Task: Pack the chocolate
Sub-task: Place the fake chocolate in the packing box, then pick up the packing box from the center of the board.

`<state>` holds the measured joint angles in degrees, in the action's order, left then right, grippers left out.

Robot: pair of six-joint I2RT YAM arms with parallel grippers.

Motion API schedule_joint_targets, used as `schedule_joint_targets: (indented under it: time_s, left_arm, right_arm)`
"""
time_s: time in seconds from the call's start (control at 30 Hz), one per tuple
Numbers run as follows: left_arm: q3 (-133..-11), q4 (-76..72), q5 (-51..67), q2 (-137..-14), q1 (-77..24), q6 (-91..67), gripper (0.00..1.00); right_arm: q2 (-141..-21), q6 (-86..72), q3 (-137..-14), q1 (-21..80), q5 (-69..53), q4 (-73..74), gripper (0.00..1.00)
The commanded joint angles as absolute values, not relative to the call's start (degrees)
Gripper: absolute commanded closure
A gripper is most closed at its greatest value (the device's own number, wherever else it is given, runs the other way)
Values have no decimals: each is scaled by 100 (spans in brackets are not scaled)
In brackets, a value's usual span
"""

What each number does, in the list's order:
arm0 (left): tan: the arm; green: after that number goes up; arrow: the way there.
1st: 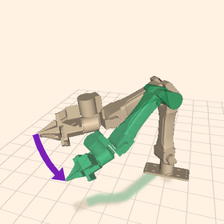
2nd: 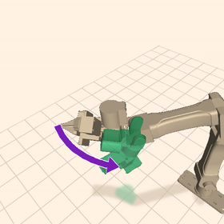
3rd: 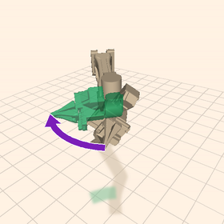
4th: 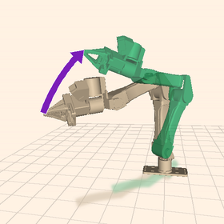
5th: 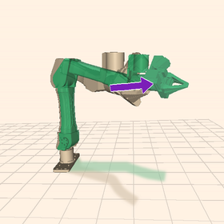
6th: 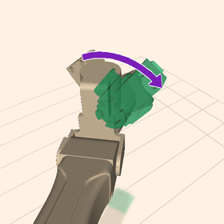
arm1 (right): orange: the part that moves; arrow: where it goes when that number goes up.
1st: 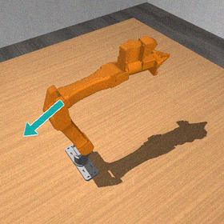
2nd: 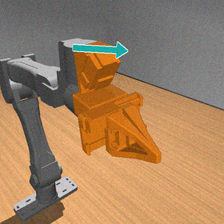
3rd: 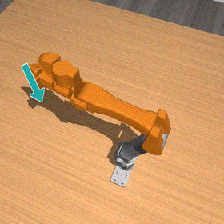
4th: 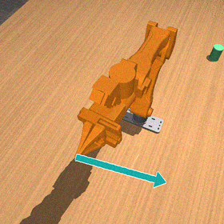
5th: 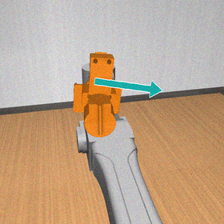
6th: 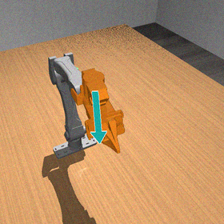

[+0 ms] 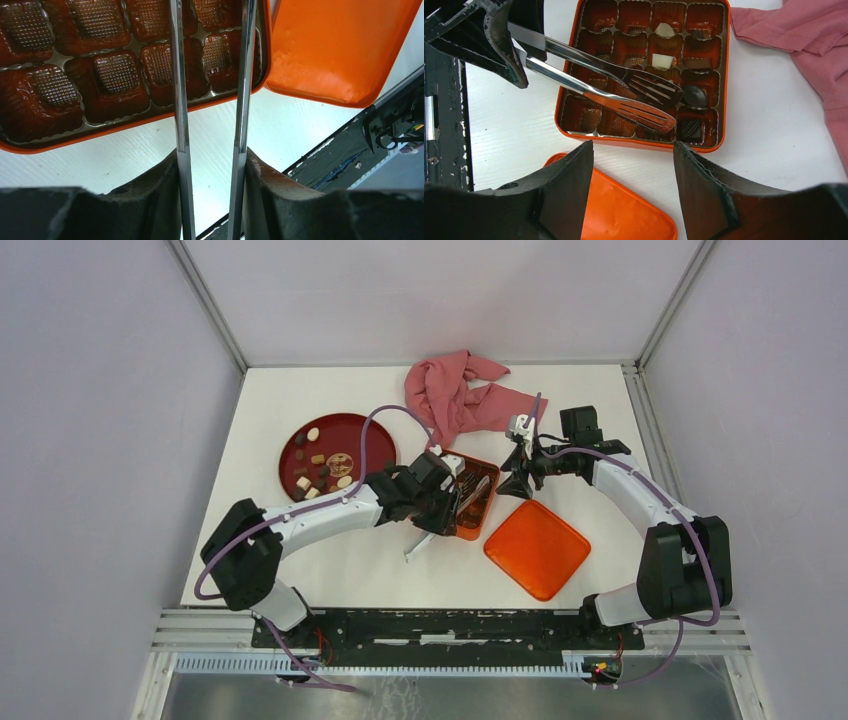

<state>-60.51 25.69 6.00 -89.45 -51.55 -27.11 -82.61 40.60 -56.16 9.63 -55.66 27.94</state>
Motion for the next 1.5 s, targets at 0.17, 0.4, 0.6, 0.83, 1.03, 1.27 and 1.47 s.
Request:
schedule_joint_targets:
  time_s: [0.17,0.4,0.6,0.83,1.03,1.27,1.47]
  left_arm:
    - [-6355,2442,365,-8650,-5229,-2553,61]
    - [-6052,2292,139,-7826,-5221,-2709,71]
    - [-5739,2778,-649,-7004,-5201,-2760,70]
    - [-5637,3173,-1650,-6175,-5185,-2753,68]
    - [-5576,3309,-2413,-5716,-5183,-2708,67]
    - [-5065,3188,-2664,-5035,-5181,-2847,66]
    - [-5032,2848,-3093,-4857,-5186,-2380,64]
  right_arm:
    - [-8210,4149,-5844,947,-5651,2751,35]
    - [-8194,4152,-5839,939,-5625,2742,34]
    - [-8096,3919,-5602,914,-5286,2268,34]
    - [-8284,4191,-5832,1178,-4114,1738,34]
    - [-9111,4524,-6671,1645,-3878,2003,34]
    - [-10129,4203,-7640,2028,-3540,2434,35]
    - [-10532,4072,-7603,2083,-3277,2470,36]
